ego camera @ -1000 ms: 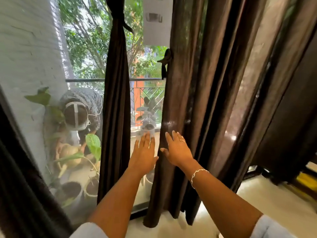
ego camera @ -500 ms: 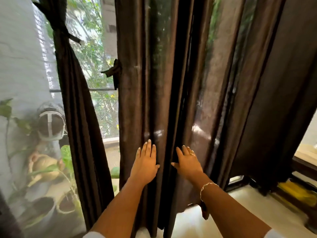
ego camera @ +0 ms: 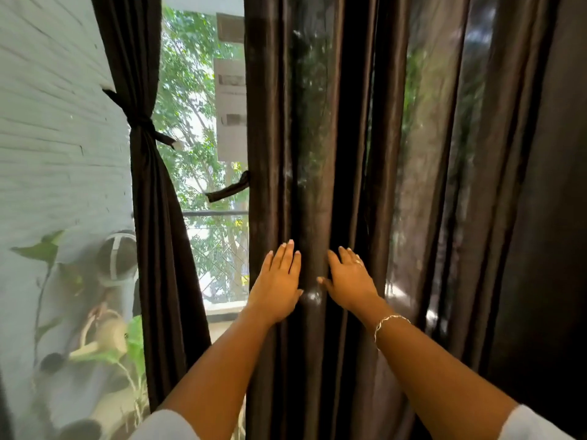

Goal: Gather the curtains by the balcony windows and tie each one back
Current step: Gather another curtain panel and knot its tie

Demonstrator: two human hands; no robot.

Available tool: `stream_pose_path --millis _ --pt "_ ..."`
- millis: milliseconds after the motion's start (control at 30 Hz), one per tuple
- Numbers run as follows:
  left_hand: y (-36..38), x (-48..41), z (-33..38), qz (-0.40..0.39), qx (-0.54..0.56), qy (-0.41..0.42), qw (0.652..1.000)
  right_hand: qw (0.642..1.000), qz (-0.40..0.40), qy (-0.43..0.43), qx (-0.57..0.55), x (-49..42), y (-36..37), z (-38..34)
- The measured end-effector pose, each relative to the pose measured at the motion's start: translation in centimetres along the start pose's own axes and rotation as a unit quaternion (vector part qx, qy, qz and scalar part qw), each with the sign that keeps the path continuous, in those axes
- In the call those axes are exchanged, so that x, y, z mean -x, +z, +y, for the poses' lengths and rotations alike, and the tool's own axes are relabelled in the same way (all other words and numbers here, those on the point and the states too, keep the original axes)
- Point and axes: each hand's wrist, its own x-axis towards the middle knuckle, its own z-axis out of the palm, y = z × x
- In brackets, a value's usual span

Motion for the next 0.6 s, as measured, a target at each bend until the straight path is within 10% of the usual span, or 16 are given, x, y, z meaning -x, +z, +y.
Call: stream_pose_path --millis 600 --pt "-17.4 -21.8 -13.1 0.330 -0.011 0.005 0.944 0.938 0.342 -0.037 -0.048 -23.2 -19.9 -5.5"
